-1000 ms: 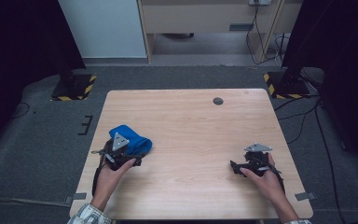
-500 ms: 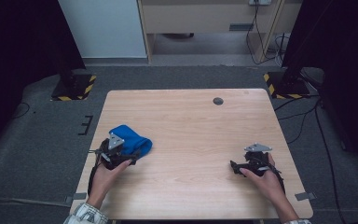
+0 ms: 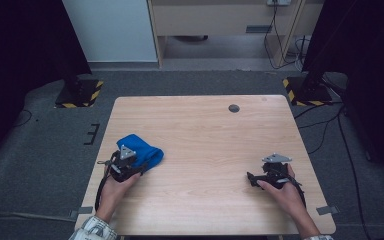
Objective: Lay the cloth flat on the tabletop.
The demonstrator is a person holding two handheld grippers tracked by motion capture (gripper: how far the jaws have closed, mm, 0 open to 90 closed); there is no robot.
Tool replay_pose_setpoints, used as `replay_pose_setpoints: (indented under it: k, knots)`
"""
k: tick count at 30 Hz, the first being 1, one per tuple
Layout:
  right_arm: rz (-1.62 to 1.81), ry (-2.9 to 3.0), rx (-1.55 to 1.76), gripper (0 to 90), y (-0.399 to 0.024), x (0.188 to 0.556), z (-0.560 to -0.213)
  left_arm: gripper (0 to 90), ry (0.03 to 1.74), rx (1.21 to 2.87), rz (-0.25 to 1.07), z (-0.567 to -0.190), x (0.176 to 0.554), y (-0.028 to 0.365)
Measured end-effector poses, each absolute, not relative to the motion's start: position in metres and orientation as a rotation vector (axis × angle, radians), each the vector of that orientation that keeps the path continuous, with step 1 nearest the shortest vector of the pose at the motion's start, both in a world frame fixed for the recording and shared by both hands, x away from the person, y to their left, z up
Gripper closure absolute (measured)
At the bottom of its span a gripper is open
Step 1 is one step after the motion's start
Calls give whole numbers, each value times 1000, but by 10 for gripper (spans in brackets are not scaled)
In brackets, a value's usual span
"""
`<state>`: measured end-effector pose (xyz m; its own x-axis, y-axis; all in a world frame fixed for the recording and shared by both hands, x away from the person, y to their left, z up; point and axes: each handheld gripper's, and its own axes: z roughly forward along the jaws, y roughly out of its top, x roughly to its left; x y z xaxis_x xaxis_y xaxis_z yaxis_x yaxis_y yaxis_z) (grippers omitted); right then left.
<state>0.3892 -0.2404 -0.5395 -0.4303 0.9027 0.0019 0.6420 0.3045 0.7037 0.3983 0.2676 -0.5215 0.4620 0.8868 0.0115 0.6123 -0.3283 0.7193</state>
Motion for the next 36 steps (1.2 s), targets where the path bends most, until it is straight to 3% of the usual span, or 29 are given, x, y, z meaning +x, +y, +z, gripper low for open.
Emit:
replay_pose_setpoints:
  k: [11, 25, 36]
  knots:
    - [902, 2183, 1379, 5, -240, 389, -540, 735, 1244, 2017, 512, -520, 402, 275]
    - [902, 2184, 1378, 5, -240, 389, -540, 762, 1205, 1904, 572, -503, 395, 281]
    - [902, 2185, 1377, 5, -241, 389, -540, 761, 1122, 1904, 575, -491, 392, 268]
